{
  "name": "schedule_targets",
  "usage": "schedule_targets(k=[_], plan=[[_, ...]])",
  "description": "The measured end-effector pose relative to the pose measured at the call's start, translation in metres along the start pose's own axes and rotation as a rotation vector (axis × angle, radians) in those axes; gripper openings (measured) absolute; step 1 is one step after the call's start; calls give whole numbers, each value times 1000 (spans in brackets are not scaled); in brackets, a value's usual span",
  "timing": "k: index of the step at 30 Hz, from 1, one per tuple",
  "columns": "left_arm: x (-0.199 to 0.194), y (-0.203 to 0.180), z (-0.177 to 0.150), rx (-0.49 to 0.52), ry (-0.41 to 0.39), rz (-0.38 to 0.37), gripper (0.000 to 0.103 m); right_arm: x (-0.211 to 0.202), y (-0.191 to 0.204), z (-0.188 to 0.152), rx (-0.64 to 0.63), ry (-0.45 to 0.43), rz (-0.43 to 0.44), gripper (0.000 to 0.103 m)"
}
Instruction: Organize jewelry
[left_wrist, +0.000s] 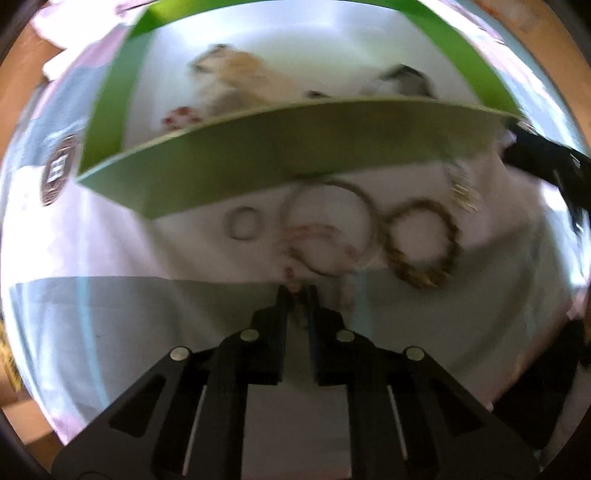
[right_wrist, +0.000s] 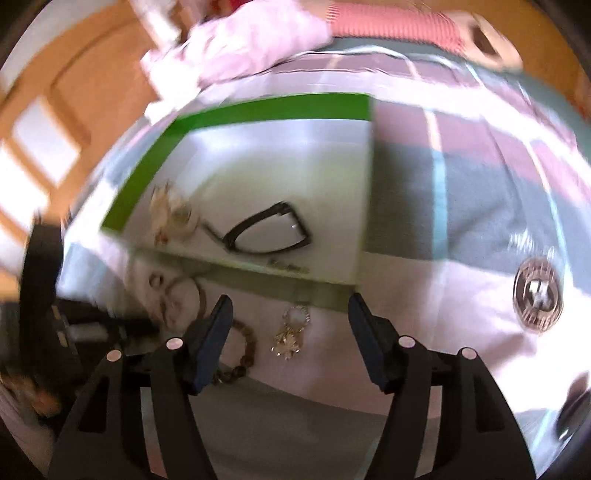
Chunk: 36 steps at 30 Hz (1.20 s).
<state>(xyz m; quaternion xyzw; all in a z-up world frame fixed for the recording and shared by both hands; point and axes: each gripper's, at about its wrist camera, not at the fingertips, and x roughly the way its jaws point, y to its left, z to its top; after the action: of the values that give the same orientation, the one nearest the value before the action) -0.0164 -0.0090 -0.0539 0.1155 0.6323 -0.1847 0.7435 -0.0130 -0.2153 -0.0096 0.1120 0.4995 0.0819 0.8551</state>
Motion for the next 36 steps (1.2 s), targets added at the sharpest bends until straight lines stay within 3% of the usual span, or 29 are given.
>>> schedule_targets(k=[3,6,9,17,27,36], plan=[[-5,-9,-4,51,-7,-46,11,-1,-15,2,68,6,-2,64],[-8,-16,-6,53,-14,-34,12,1,-17,1,89,22,4,64],[-8,-9,-6,10,-11,-14,24,5,-7,-2,42,46,-8,64],[-10,-2,-5,-26,-15,14,37,20,32,-19,-127,159,59,64],[3,-10,6,11,-4,90,44,40,61,-44,-260,235,20,64],[7,-30,5,13,-7,129,50,55,68,-51,-268,247,-15,64]])
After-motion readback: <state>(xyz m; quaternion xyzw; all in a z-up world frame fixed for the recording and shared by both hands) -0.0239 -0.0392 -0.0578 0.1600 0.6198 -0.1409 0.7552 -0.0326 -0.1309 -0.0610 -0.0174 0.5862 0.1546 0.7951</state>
